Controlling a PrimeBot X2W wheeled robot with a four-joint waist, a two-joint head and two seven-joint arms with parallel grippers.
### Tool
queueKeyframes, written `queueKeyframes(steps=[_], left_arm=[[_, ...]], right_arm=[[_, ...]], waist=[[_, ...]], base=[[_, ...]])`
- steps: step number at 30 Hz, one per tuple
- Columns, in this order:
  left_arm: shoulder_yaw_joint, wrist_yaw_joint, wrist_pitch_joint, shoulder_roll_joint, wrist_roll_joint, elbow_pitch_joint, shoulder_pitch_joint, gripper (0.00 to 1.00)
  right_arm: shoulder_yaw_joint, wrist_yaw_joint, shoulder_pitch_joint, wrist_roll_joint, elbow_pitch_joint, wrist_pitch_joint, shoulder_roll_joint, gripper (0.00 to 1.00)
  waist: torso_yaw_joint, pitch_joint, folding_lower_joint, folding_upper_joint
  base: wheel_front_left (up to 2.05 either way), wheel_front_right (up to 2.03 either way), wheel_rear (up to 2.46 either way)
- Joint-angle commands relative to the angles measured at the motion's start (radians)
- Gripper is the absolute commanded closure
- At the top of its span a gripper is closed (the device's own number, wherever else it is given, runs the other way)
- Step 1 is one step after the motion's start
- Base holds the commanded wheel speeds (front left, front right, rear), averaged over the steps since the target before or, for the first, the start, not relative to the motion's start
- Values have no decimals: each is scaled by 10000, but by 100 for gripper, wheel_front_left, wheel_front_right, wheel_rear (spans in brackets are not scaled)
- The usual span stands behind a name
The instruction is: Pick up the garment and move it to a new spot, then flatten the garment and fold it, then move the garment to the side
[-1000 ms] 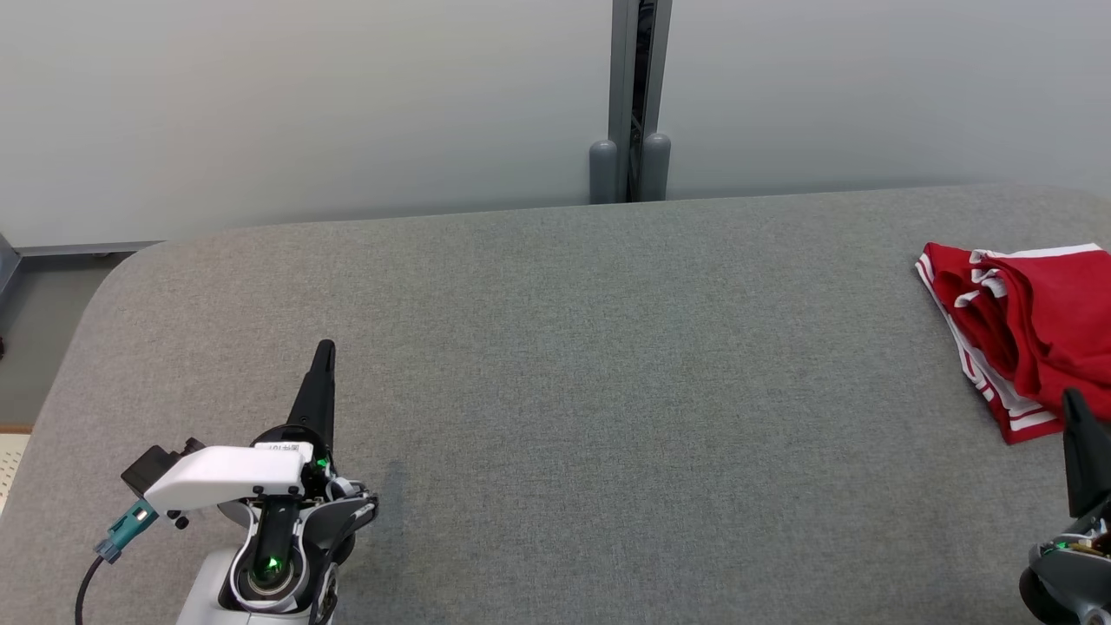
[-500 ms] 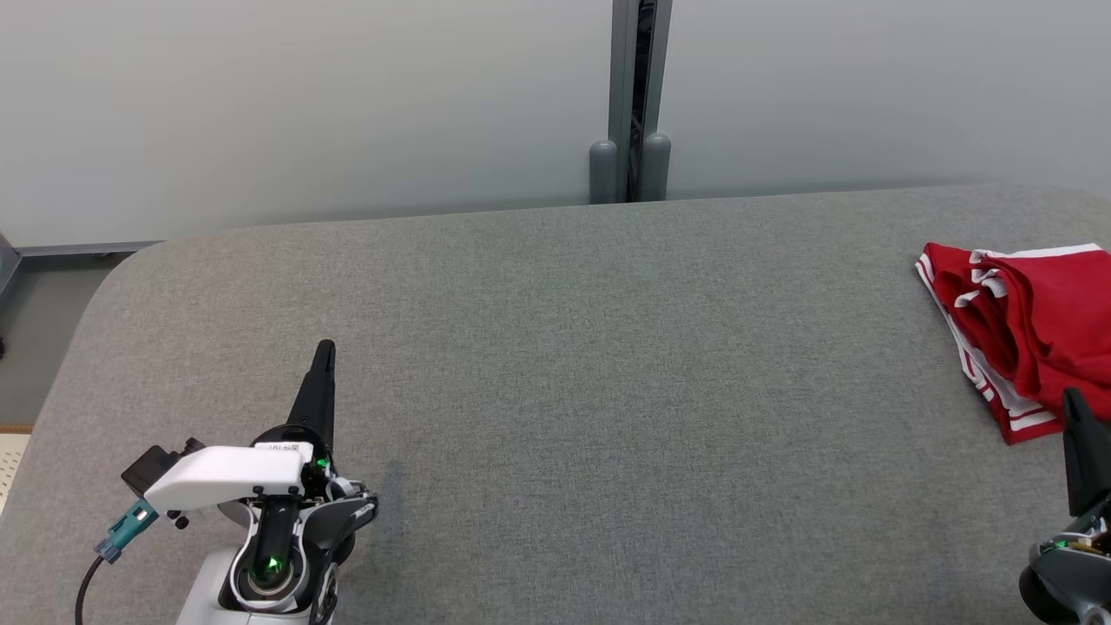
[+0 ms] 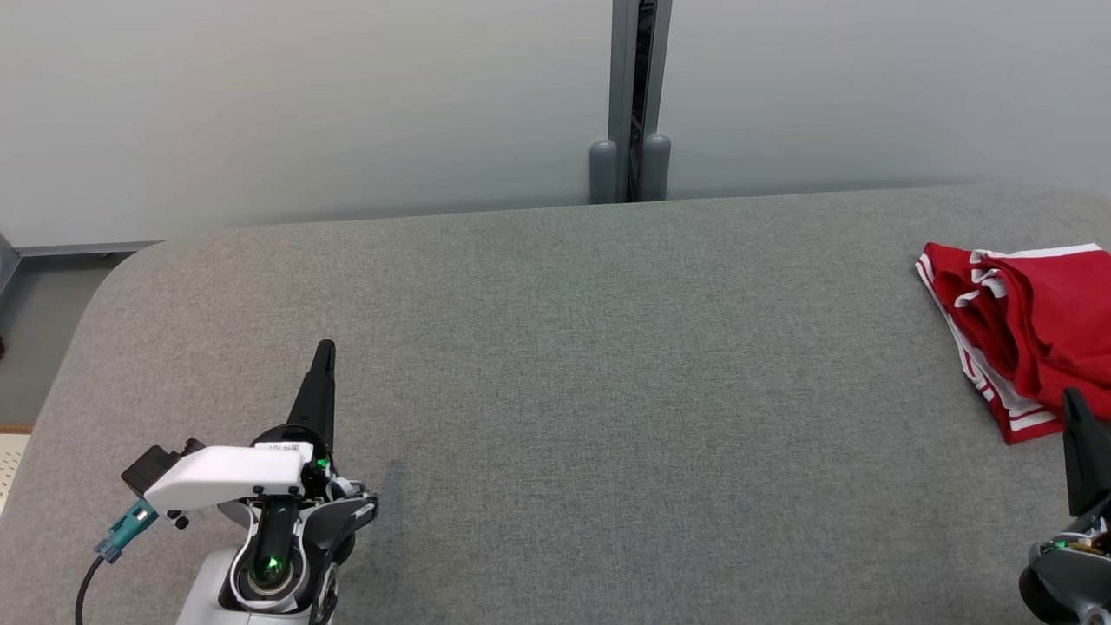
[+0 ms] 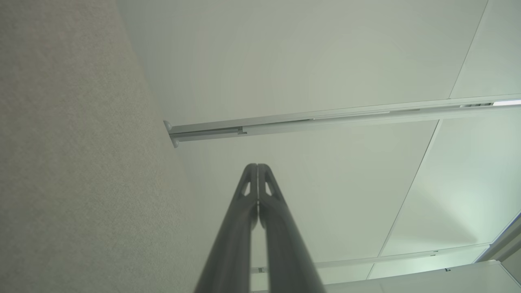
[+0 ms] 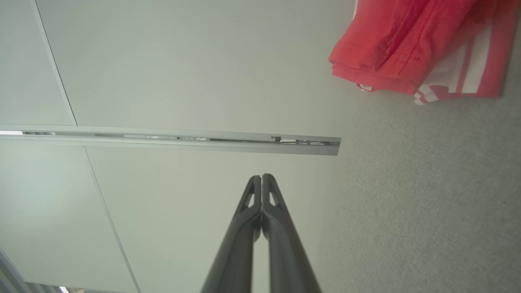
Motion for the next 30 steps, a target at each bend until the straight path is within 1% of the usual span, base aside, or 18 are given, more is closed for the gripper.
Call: queueKeyframes(steps=[1,30], left_arm=[[3,-41,4,49,-33,11,-64,100],[3,-41,2,49,-24,10,-63,100]], right_arm=[[-26,0,-34,-44,18,43,-16,100],[-70,0,-47,-90,19,69,13,100]], waist=[[0,0,0,0],[0,0,0,0]], base=[[0,0,0],[0,0,0]])
